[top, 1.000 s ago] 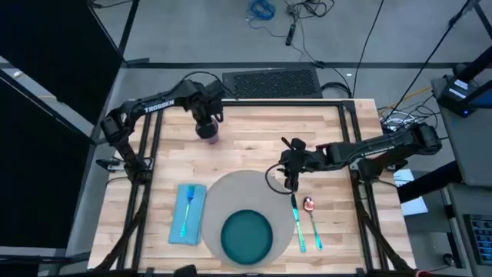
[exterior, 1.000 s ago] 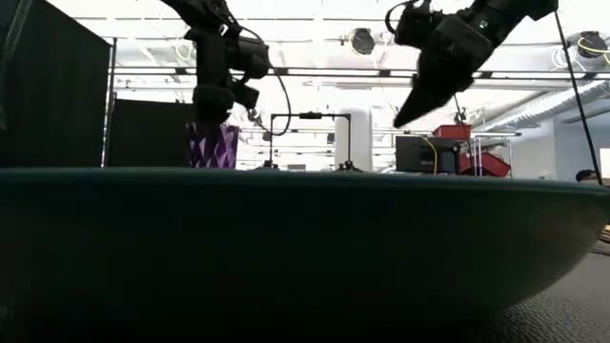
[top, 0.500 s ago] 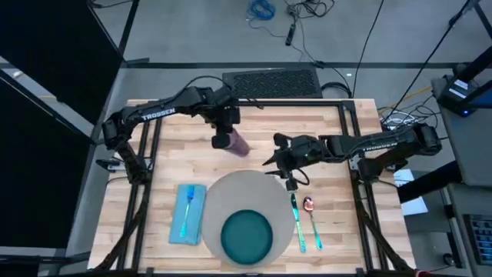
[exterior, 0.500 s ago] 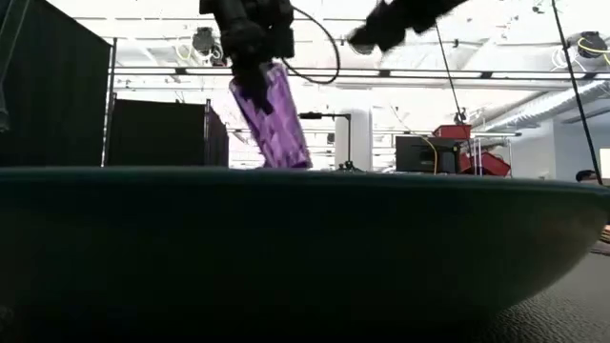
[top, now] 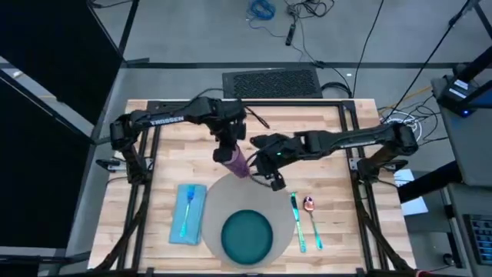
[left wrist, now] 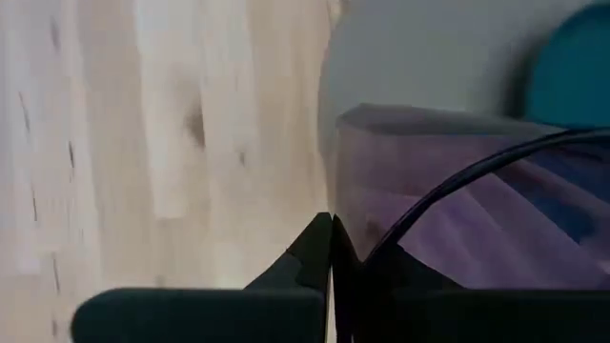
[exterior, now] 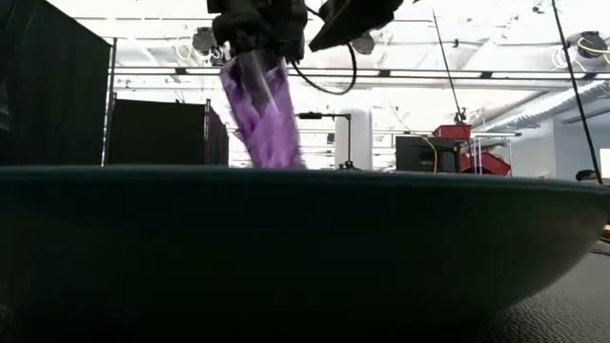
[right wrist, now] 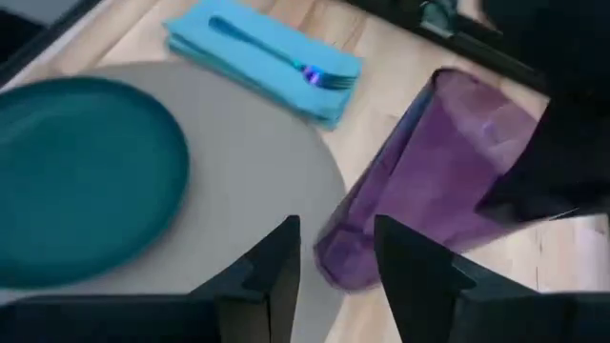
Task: Set table place
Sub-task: Put the purple glass on the gray placemat to the top of the green plate
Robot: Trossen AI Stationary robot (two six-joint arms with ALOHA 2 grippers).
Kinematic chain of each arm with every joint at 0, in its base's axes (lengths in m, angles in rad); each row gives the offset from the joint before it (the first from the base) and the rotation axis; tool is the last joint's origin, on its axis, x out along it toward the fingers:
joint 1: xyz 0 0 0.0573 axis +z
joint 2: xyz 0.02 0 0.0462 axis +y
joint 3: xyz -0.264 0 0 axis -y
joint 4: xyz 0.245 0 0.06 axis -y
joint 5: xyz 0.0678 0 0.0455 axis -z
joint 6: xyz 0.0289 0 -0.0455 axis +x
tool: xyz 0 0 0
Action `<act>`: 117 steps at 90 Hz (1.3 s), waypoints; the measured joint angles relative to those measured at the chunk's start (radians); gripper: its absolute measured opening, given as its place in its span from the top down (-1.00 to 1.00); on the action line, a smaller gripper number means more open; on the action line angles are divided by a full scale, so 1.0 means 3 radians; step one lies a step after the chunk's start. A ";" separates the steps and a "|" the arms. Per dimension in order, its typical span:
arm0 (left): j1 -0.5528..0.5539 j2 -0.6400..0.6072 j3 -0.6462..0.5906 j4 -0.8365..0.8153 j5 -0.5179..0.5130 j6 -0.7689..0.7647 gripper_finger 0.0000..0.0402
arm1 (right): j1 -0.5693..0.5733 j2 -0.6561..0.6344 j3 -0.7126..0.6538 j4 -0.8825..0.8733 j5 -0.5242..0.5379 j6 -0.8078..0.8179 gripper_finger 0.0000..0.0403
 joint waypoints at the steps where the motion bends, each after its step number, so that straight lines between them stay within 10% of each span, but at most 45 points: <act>1: -0.0008 0.0006 0.0000 -0.0026 -0.0026 0.0005 1.00 | 0.0006 0.0011 0.0024 -0.0019 -0.0001 -0.0005 0.40; 63: -0.0331 0.0192 0.0006 -0.0077 -0.0343 0.0348 1.00 | 0.0095 0.0437 0.0249 0.0068 0.0056 -0.0098 0.40; 84: -0.0151 0.0093 0.0006 -0.0235 -0.0444 0.0348 1.00 | 0.0149 0.0076 0.0303 -0.0917 0.1134 0.0404 0.40; 117: -0.0121 -0.0167 0.0269 -0.0225 -0.0415 0.0283 1.00 | -0.0037 -0.0616 -0.0247 -0.1596 0.1094 0.1501 0.40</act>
